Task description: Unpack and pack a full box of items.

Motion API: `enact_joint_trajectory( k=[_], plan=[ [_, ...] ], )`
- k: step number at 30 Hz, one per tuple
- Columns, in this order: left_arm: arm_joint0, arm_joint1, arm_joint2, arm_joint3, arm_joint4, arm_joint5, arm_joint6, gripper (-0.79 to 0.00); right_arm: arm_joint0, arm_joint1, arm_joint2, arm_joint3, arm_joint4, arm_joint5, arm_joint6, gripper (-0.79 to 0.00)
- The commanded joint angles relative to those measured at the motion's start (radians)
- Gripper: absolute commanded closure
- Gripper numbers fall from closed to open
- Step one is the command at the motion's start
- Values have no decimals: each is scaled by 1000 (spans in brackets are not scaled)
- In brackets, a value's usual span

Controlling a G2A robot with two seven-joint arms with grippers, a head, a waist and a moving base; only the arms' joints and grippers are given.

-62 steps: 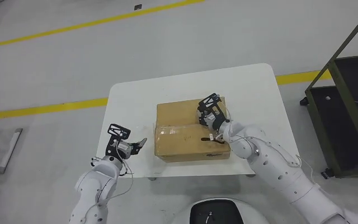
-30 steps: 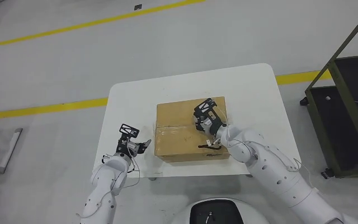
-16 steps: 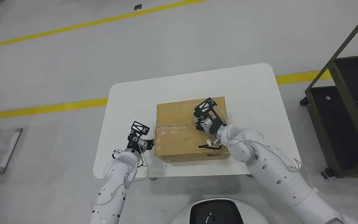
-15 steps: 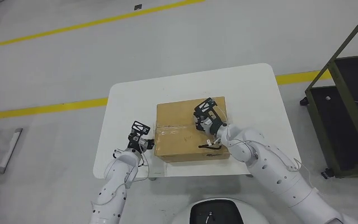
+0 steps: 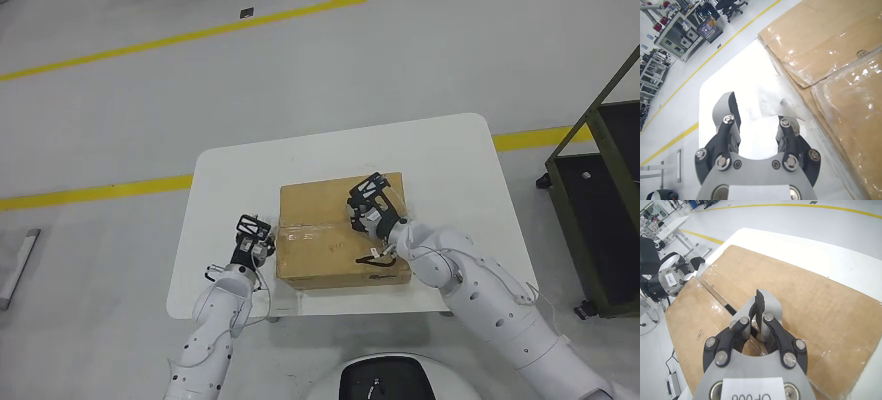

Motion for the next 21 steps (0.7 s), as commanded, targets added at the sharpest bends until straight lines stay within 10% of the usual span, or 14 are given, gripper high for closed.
enact_joint_trajectory(
  k=[1, 10, 12, 14, 21],
  plan=[
    [2, -1, 0, 1, 2, 2, 6, 0, 2, -1, 0, 1, 0, -1, 1, 0],
    [7, -3, -18, -7, -14, 18, 20, -252, 3, -5, 4, 6, 1, -2, 5, 0],
    [9, -4, -22, -11, -19, 17, 20, -379, 5, -6, 4, 7, 0, -3, 6, 0],
    [9, -4, -27, -16, -22, 15, 18, -785, 7, -8, 4, 9, 1, -5, 6, 0],
    [2, -8, -28, -21, -22, 32, -12, -785, 8, -11, 5, 13, -1, -5, 4, 0]
  ],
)
